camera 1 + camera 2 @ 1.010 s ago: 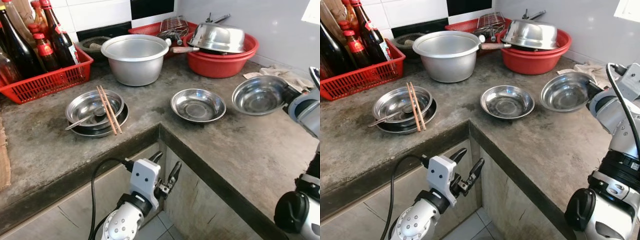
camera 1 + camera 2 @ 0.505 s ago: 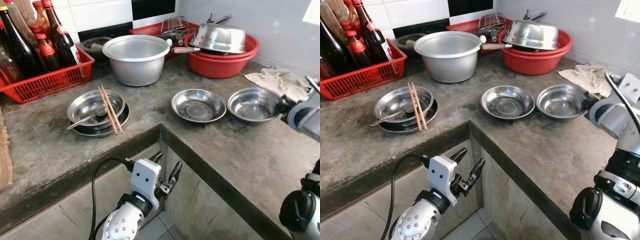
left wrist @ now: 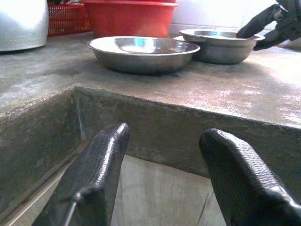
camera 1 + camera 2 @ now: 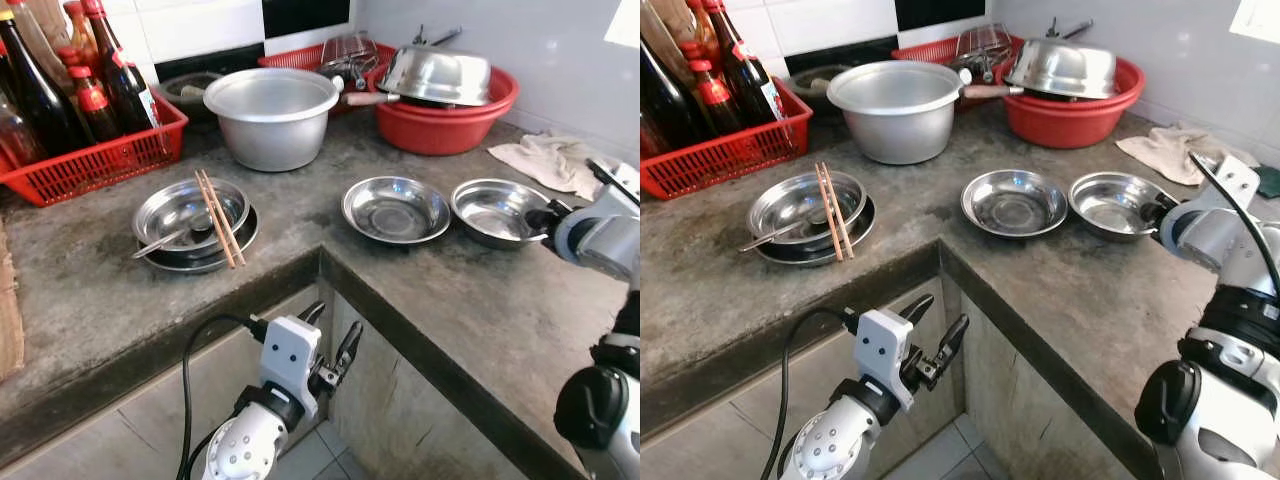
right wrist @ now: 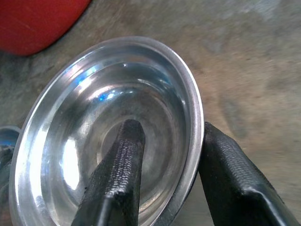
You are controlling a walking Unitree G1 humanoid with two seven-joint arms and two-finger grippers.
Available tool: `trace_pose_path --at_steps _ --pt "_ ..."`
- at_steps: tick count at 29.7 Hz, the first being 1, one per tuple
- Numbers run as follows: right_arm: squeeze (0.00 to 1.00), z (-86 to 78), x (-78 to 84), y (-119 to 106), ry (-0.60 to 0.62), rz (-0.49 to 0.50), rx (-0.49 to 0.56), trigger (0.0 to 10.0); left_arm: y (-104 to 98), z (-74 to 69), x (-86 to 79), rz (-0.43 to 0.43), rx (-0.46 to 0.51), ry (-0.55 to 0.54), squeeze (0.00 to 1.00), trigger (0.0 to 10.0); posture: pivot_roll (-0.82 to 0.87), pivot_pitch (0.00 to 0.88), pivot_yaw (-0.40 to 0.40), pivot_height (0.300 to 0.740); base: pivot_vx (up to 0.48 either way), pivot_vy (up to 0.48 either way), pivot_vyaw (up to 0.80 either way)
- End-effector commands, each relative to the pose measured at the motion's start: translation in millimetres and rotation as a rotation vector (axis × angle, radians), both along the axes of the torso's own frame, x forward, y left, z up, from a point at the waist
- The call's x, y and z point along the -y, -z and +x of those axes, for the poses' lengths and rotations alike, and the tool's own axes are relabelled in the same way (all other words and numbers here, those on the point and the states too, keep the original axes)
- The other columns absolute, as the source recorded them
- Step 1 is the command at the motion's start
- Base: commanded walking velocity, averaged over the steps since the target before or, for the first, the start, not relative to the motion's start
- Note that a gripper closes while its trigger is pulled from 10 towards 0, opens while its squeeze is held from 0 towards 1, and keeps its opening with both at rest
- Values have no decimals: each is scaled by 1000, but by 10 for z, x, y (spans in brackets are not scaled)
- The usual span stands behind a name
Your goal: Kitchen organization
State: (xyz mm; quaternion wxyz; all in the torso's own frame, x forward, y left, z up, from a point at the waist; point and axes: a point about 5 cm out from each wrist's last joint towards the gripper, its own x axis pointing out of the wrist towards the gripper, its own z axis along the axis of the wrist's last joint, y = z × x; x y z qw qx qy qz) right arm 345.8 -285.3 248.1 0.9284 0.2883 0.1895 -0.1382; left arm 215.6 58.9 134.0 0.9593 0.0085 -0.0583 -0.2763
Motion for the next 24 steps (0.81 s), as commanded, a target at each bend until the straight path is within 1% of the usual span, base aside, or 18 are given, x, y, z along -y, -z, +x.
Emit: trace_pose_path --at_steps 1,5,9,10,11,15,21,22,23,24 --pt "0 57 -42 -12 -3 1 1 10000 19 -8 8 9 -2 2 0 10000 188 77 -46 740 0 0 0" --pt "0 160 -96 101 10 25 -37 10000 17 -10 9 8 -1 -3 0 10000 196 76 -50 740 0 0 0" --pt "0 180 -98 155 19 24 -64 10000 15 -11 8 7 0 -5 0 10000 198 73 -55 740 0 0 0" --pt "0 183 -90 194 37 20 -76 9765 15 -17 6 5 0 -7 0 10000 196 74 -51 740 0 0 0" --pt "0 181 -83 206 45 15 -82 0 14 -19 7 6 1 -7 0 10000 195 73 -52 740 0 0 0" --pt "0 200 -74 187 65 34 -66 0 15 -16 4 8 0 -7 0 10000 196 75 -50 740 0 0 0" --pt "0 217 -62 62 116 90 41 0 14 -11 5 11 0 -3 0 10000 192 78 -44 740 0 0 0" --pt "0 213 -65 23 132 97 82 0 14 -10 4 12 0 -2 0 10000 192 78 -45 740 0 0 0" --pt "0 189 -70 -57 180 131 176 0 14 -7 1 13 1 -3 0 10000 192 79 -41 740 0 0 0" --pt "0 172 -72 -97 193 126 219 0 14 -7 0 14 1 -3 0 10000 192 79 -41 740 0 0 0"
